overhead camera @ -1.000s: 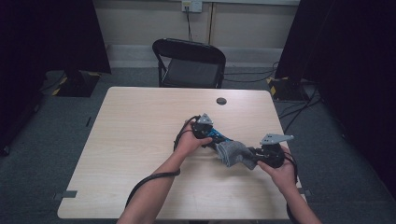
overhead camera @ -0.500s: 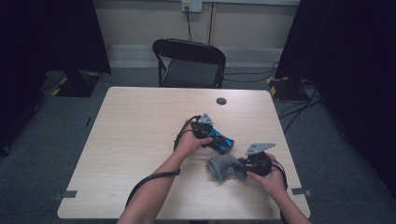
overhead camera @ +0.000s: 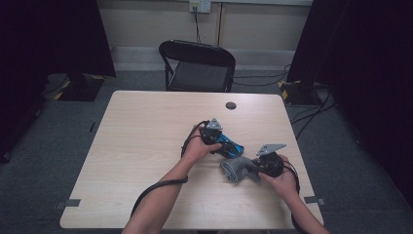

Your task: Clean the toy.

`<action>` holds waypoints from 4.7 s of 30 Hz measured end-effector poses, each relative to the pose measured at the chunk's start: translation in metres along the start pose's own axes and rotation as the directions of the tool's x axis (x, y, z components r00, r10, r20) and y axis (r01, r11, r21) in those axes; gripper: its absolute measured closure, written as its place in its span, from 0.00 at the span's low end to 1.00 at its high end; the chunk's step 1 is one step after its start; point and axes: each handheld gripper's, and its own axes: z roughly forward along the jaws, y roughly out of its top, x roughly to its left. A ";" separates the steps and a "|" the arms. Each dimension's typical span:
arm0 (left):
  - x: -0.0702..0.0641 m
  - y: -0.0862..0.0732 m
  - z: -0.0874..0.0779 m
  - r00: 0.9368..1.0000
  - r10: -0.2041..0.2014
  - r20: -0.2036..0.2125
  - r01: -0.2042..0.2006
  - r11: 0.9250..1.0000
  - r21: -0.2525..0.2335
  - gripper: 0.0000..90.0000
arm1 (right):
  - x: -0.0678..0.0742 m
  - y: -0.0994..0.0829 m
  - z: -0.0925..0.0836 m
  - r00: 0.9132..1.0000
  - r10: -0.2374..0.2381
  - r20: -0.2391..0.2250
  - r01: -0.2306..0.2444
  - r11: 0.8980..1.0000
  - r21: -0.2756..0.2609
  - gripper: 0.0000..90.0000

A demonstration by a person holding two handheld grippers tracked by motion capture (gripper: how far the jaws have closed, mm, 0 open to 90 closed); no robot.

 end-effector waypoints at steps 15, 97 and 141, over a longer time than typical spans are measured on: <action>0.000 0.000 0.000 1.000 0.001 0.002 -0.001 1.000 -0.005 0.20 | -0.032 -0.006 -0.007 0.995 0.070 0.077 -0.071 0.997 0.007 0.82; -0.002 -0.001 0.000 1.000 0.007 0.002 -0.007 1.000 -0.010 0.21 | -0.056 0.013 -0.042 0.969 0.218 0.116 -0.199 0.968 -0.155 0.82; -0.004 0.000 0.001 1.000 0.010 0.003 -0.010 1.000 -0.010 0.21 | 0.008 0.004 0.000 1.000 -0.013 -0.015 0.014 1.000 0.022 0.82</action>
